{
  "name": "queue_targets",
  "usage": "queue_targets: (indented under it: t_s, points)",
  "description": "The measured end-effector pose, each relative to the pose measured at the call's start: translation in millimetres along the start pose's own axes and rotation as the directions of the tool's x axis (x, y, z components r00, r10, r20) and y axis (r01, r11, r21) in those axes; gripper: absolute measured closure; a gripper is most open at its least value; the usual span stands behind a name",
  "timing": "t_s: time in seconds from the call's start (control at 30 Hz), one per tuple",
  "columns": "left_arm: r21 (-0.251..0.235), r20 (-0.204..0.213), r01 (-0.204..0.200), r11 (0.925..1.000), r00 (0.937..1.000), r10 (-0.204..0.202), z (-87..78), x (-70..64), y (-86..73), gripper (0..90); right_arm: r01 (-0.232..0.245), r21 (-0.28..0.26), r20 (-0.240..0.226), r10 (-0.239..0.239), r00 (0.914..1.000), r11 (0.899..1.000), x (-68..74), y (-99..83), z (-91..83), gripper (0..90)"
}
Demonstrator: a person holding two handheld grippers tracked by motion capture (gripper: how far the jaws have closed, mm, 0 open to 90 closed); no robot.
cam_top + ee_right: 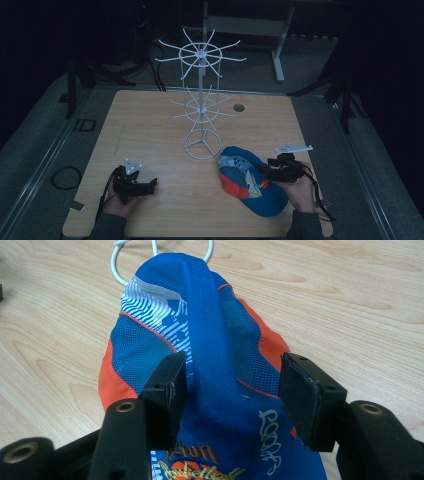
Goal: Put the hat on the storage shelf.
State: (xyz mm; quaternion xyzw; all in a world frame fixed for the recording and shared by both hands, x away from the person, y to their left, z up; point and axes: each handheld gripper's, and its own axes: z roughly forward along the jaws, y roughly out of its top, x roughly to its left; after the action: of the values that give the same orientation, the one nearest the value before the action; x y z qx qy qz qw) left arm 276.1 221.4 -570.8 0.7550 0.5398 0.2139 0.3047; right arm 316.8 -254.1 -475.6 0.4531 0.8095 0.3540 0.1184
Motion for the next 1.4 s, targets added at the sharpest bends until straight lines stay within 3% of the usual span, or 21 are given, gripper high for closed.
queue_targets:
  t_s: [0.37, 0.57, 0.73, 1.0, 1.17, 1.4]
  points:
    - [-0.002, 0.001, 0.000, 1.0000, 1.0000, 0.000, 0.4, -0.1, 0.2, 3.1, 0.011, -0.017, -0.002, -0.011, 0.9999, 1.000, 2.9, 0.5, -0.2, 46.0]
    - [-0.003, 0.002, 0.001, 1.0000, 1.0000, -0.001, 0.5, -0.2, 0.3, 3.1, 0.053, -0.020, -0.008, -0.054, 0.9985, 0.998, 9.4, 9.2, 0.9, 47.8]
    - [-0.003, 0.002, 0.000, 1.0000, 1.0000, 0.000, 0.5, -0.2, 0.3, 3.1, 0.059, -0.037, -0.054, -0.061, 0.9966, 0.998, 8.5, 19.3, 0.2, 48.8]
    - [-0.005, 0.002, 0.003, 1.0000, 1.0000, -0.003, 0.6, -0.4, 0.2, 3.1, 0.066, -0.031, -0.092, -0.068, 0.9934, 0.997, 4.7, 31.5, 0.8, 48.8]
    - [-0.005, 0.002, 0.003, 1.0000, 1.0000, -0.003, 0.6, -0.3, 0.2, 3.1, 0.099, 0.007, -0.115, -0.098, 0.9885, 0.995, 8.4, 40.0, 10.1, 44.1]
    - [-0.003, 0.002, -0.001, 1.0000, 1.0000, 0.001, 0.4, 0.0, 0.3, 3.1, 0.143, 0.081, -0.092, -0.136, 0.9864, 0.986, 13.1, 46.1, 29.3, 39.9]
